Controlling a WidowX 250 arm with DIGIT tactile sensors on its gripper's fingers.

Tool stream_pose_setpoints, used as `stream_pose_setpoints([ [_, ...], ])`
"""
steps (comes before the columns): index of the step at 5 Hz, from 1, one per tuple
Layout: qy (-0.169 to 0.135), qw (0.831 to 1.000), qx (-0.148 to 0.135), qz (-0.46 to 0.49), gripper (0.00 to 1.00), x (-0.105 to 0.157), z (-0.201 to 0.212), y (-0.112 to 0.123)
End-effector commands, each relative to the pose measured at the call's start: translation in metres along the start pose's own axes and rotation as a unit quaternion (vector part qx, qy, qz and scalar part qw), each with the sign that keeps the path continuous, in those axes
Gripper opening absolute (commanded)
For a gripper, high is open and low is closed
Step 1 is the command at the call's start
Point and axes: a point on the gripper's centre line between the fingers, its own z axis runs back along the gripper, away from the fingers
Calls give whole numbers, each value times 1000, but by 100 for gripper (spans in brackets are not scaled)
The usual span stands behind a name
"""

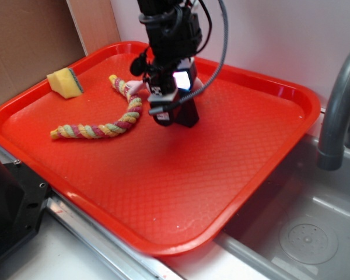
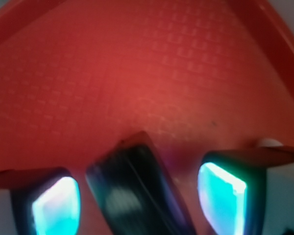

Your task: Grab the black box.

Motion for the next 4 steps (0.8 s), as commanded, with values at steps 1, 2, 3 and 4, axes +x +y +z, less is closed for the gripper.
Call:
stream_pose_setpoints([
  [1,15,1000,9,16,0,7,4,-18],
  [2,19,999,24,28,0,10,8,-17],
  [3,12,993,79,81,0,9,36,-12],
  [4,-32,969,149,196,0,-14,90,-6],
])
